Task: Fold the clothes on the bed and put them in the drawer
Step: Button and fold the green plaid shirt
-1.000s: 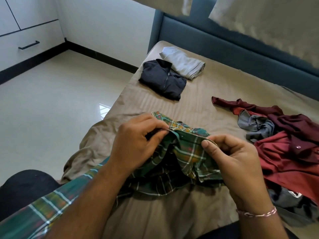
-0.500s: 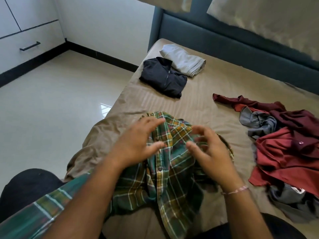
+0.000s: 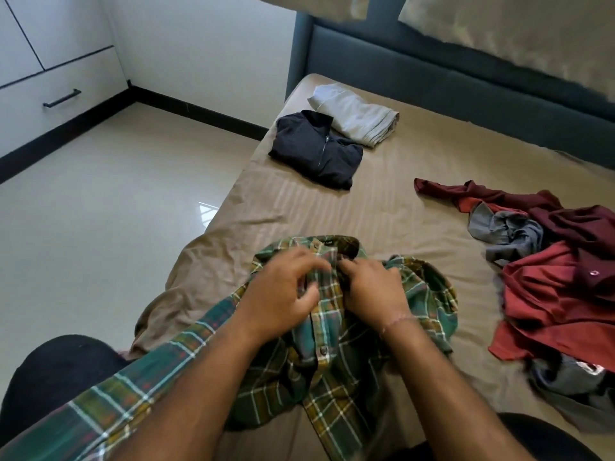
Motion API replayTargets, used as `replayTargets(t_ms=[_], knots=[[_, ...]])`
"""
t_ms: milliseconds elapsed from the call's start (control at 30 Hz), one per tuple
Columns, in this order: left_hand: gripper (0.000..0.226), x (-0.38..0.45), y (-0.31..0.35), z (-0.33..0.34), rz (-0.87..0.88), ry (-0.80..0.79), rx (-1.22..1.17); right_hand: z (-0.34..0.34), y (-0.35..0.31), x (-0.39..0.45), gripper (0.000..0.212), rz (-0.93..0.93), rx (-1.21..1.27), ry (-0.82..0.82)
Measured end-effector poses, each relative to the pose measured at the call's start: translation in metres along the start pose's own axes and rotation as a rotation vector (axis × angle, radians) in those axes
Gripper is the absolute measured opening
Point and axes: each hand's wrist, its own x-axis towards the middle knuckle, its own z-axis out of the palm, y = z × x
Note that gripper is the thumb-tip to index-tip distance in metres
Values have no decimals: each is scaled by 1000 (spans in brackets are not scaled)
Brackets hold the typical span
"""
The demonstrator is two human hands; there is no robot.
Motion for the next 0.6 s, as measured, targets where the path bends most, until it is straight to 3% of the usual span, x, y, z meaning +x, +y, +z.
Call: replayTargets(t_ms=[67, 133, 200, 300, 333, 367, 433, 533, 600], knots=[[86, 1, -12, 4, -65, 78, 248, 10, -2, -26, 34, -70, 18, 162], [119, -1, -22, 6, -188, -96, 318, 15, -3, -53, 46, -105, 74, 177], [108, -1, -30, 10, -232, -235, 325, 14, 0, -70, 51, -127, 167, 167], [36, 4, -27, 7, -53, -262, 393, 4, 5, -76, 36, -9, 432, 196], [25, 5, -24, 4, 14, -271, 383, 3, 7, -75, 31, 60, 504, 238], [24, 4, -21, 1, 65, -303, 365, 2, 10, -71, 29, 133, 542, 283], [42, 0, -12, -9, 71, -480, 304, 1, 18, -62, 34, 275, 514, 333], [63, -5, 2, -25, -121, -742, 112, -3, 28, -39, 48, 404, 326, 303], [66, -7, 8, -27, -206, -773, 71, -5, 33, -23, 51, 359, 266, 324]])
